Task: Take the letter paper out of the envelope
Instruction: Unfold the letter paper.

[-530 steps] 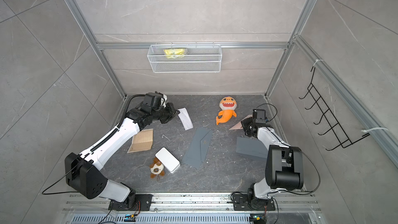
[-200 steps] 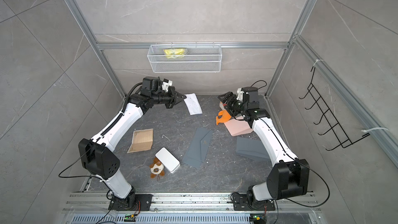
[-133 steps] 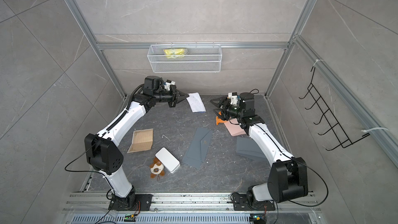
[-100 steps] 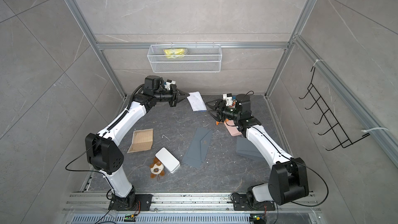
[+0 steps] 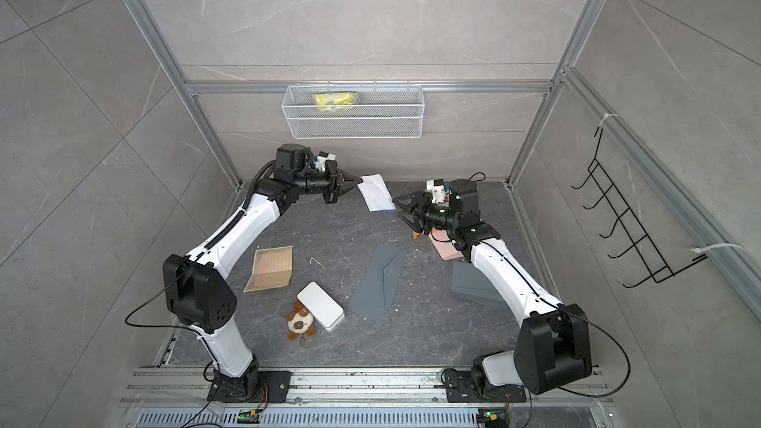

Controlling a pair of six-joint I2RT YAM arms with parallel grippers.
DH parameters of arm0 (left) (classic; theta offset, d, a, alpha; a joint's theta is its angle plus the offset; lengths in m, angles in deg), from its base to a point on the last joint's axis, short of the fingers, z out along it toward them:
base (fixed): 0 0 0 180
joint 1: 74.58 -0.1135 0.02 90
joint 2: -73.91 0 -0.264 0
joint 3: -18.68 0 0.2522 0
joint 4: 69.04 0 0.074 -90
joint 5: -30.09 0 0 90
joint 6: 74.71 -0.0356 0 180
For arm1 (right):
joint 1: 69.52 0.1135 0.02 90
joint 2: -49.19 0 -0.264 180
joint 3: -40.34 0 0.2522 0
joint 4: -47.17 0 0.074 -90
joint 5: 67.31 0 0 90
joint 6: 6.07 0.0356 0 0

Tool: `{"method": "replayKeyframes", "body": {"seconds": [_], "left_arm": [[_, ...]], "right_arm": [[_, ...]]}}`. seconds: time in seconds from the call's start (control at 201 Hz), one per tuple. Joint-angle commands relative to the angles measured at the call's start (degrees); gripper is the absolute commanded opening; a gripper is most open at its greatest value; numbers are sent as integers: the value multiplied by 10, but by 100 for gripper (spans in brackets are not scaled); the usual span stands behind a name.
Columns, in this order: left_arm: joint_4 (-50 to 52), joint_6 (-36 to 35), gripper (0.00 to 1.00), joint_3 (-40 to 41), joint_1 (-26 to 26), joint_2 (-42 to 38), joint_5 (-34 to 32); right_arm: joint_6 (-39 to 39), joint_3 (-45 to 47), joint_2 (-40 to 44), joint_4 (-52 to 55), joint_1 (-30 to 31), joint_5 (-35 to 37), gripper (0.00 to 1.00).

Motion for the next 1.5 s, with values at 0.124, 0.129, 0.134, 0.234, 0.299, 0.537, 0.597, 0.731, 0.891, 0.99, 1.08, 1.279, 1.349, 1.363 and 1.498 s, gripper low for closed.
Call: {"method": "replayKeyframes", "body": {"seconds": [0.124,0.129,0.134,0.234,0.299,0.537,0.597,0.731,0.891,0.99,1.08,1.279,1.349,1.363,1.498], "left_arm": [[-8,-2,0,-9,1,-3,25],[-8,-2,0,-8,1,-3,25],[-8,-1,0,-9,1,-3,25],[-8,-1,0,-9,2,-3,26],[-8,-1,0,-9,2,-3,25],[-8,-1,0,-7,3,-2,24],[-9,-2,0,-5,4,-1,23],[-14,0,0,-1,7,-1,20],[-28,9,0,1,12,2,16],[-34,13,0,1,15,4,12],[-37,14,0,2,18,5,9],[-56,25,0,7,25,6,-1],[-64,28,0,7,26,5,-4],[-64,28,0,7,27,5,-4],[-67,32,0,10,30,3,-7]], "right_arm": [[2,-24,2,-11,10,-3,51],[3,-24,2,-13,10,-3,51],[4,-23,2,-14,11,-3,51],[24,-13,0,-41,13,0,50],[30,-11,0,-49,16,1,48],[62,-1,-2,-94,17,4,46],[76,7,-1,-112,18,7,46],[120,28,1,-167,20,23,46],[169,48,0,-226,29,45,46],[187,54,1,-246,38,65,46],[197,55,1,-260,48,79,45],[200,46,-10,-264,67,99,43],[198,42,-14,-260,72,104,42],[198,40,-15,-259,72,105,42],[191,29,-25,-249,79,108,39]]}}
